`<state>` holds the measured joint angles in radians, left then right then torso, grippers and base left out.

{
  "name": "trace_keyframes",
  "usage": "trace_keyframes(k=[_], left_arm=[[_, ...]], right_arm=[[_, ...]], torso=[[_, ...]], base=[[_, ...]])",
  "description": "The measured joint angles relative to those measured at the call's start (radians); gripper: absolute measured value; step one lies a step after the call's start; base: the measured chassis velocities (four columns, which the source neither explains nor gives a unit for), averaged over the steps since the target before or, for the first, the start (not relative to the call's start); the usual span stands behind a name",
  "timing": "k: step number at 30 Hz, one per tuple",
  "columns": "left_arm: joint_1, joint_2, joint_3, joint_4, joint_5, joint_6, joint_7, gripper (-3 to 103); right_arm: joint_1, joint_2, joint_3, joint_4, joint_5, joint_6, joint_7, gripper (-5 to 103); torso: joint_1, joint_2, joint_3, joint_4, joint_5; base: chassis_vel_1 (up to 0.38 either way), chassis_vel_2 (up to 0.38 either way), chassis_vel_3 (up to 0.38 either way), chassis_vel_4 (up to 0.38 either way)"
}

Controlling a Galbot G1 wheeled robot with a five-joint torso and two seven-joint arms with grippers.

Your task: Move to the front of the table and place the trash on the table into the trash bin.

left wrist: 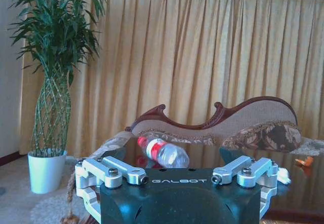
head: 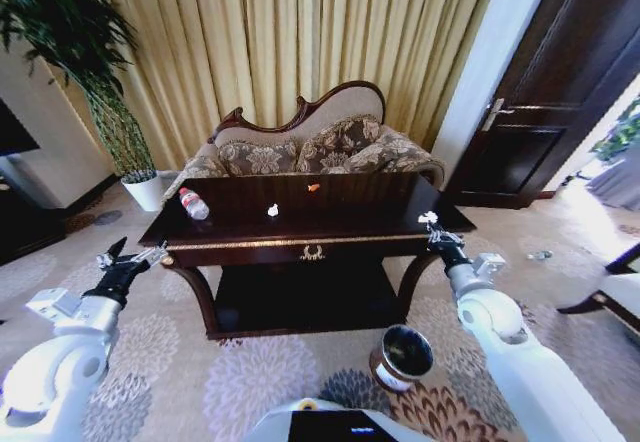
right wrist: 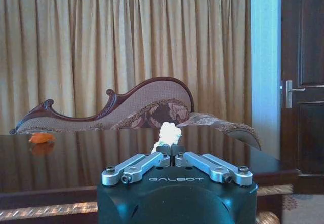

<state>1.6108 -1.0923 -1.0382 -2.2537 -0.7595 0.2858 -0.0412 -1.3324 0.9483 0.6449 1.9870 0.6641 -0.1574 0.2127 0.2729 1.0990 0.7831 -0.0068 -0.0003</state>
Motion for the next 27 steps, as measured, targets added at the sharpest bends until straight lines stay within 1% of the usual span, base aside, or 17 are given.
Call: trace_keyframes(k=[3, 7, 8, 9, 10, 11, 12, 13, 15, 18, 20, 21, 22, 24, 25, 27], left_arm=[[-0.002, -0.001, 0.008, 0.000, 0.006, 0.000, 0.000, 100], [-0.007, -0.002, 0.015, 0.000, 0.013, 0.002, 0.000, 100], [-0.008, -0.003, 0.019, 0.000, 0.015, 0.002, -0.001, 100], [-0.008, -0.003, 0.019, 0.000, 0.015, 0.002, -0.001, 100], [-0.009, -0.003, 0.020, 0.000, 0.015, 0.002, -0.001, 100], [-0.010, -0.004, 0.022, 0.000, 0.016, 0.003, -0.002, 100], [-0.010, -0.004, 0.022, 0.000, 0.016, 0.003, -0.002, 100], [-0.010, -0.004, 0.022, 0.000, 0.016, 0.003, -0.002, 100], [-0.008, -0.005, 0.018, 0.000, 0.016, 0.003, -0.002, 100], [-0.004, -0.006, 0.011, 0.000, 0.016, 0.003, -0.002, 100], [0.000, -0.008, 0.000, 0.003, 0.015, 0.002, -0.002, 100], [0.000, -0.008, 0.000, 0.003, 0.015, 0.002, -0.002, 100], [0.001, -0.010, -0.003, 0.005, 0.015, 0.001, -0.002, 100], [0.000, -0.016, -0.007, 0.010, 0.015, -0.001, -0.001, 100], [0.000, -0.016, -0.007, 0.010, 0.015, -0.001, -0.001, 100], [-0.002, -0.019, -0.001, 0.015, 0.019, -0.003, 0.000, 100]], right_arm=[[-0.002, 0.002, -0.001, -0.014, -0.013, 0.013, -0.009, 1], [-0.006, 0.010, -0.001, -0.023, -0.007, 0.011, -0.013, 1], [-0.014, 0.022, 0.001, -0.031, -0.002, -0.007, -0.021, 1], [-0.014, 0.022, 0.001, -0.031, -0.002, -0.007, -0.021, 1], [-0.022, 0.032, 0.002, -0.039, 0.001, -0.023, -0.028, 1], [-0.043, 0.058, 0.002, -0.067, 0.000, -0.059, -0.034, 1], [-0.052, 0.070, 0.001, -0.088, -0.005, -0.072, -0.037, 1], [-0.052, 0.070, 0.001, -0.088, -0.005, -0.072, -0.037, 1], [-0.073, 0.098, -0.001, -0.150, -0.027, -0.078, -0.053, 1], [-0.090, 0.112, -0.001, -0.194, -0.041, -0.081, -0.065, 1], [-0.109, 0.129, 0.006, -0.272, -0.082, -0.076, -0.095, 1], [-0.109, 0.129, 0.006, -0.272, -0.082, -0.076, -0.095, 1], [-0.114, 0.136, 0.008, -0.308, -0.107, -0.066, -0.107, 1], [-0.122, 0.154, 0.012, -0.404, -0.185, -0.021, -0.141, 1], [-0.122, 0.154, 0.012, -0.404, -0.185, -0.021, -0.141, 1], [-0.123, 0.171, 0.015, -0.478, -0.248, 0.011, -0.161, 1]], torso=[[0.000, 0.000, 0.000, -0.0004, 0.0004], [-0.001, 0.000, 0.000, -0.0003, 0.0003], [-0.001, 0.000, 0.000, 0.0000, 0.0000], [-0.001, 0.000, 0.000, 0.0000, 0.0000], [0.000, 0.000, 0.000, 0.0000, 0.0002], [0.001, -0.001, 0.001, -0.0001, 0.0004], [0.001, -0.001, 0.001, -0.0001, 0.0003], [0.001, -0.001, 0.001, -0.0001, 0.0003], [0.001, -0.001, 0.001, -0.0003, 0.0003], [0.001, -0.001, 0.001, -0.0003, 0.0004], [0.000, 0.000, 0.000, -0.0002, 0.0003], [0.000, 0.000, 0.000, -0.0002, 0.0003], [0.000, 0.000, 0.000, -0.0002, 0.0001], [0.000, 0.000, 0.000, -0.0002, 0.0004], [0.000, 0.000, 0.000, -0.0002, 0.0004], [0.000, 0.000, 0.000, -0.0002, 0.0003]], base=[[0.207, -0.178, -0.194, 0.188], [0.100, -0.101, -0.099, 0.080], [0.000, 0.000, 0.000, 0.000], [0.000, 0.000, 0.000, 0.000], [0.000, 0.000, 0.000, 0.000], [0.000, 0.000, 0.000, 0.000], [-0.051, 0.027, 0.027, -0.041], [-0.051, 0.027, 0.027, -0.041], [-0.026, 0.022, 0.028, -0.021], [0.000, 0.000, 0.000, 0.000], [0.000, 0.000, 0.000, 0.000], [0.000, 0.000, 0.000, 0.000], [0.000, 0.000, 0.000, 0.000], [0.000, 0.000, 0.000, 0.000], [0.000, 0.000, 0.000, 0.000], [0.000, 0.000, 0.000, 0.000]])
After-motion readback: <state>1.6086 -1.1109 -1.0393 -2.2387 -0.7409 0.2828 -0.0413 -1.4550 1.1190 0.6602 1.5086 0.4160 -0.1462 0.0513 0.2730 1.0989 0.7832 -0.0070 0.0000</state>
